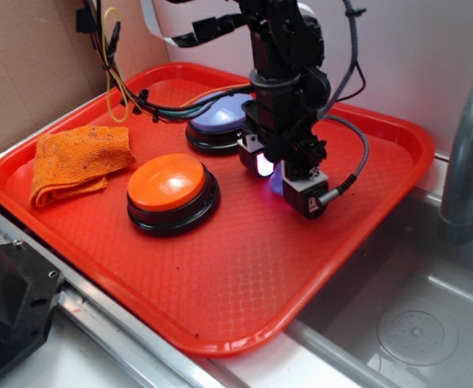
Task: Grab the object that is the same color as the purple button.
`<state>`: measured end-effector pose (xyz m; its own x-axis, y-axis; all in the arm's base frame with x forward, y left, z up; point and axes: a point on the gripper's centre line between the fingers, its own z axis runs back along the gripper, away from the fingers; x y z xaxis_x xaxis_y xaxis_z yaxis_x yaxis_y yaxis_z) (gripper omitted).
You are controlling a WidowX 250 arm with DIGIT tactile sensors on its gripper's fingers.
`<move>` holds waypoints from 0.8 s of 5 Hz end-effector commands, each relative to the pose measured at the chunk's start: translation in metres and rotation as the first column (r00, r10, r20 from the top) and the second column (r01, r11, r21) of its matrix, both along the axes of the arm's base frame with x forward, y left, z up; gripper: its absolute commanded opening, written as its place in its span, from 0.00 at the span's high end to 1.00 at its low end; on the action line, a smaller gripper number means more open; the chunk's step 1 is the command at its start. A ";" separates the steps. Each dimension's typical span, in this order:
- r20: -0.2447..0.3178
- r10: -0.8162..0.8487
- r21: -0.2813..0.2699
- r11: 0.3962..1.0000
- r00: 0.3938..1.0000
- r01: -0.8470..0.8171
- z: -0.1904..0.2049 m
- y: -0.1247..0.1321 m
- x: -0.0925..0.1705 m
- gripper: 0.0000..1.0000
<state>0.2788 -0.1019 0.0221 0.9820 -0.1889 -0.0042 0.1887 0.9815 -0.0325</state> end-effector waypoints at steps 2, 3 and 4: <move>0.080 0.103 -0.035 0.994 0.992 -0.100 0.035 0.007 0.003 1.00; 0.121 0.203 -0.027 0.979 0.972 -0.202 0.076 0.029 -0.003 1.00; 0.160 0.335 -0.046 0.942 0.929 -0.332 0.120 0.060 -0.020 1.00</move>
<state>0.2571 -0.0398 0.1296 0.9832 0.1447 0.1112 -0.1417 0.9893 -0.0341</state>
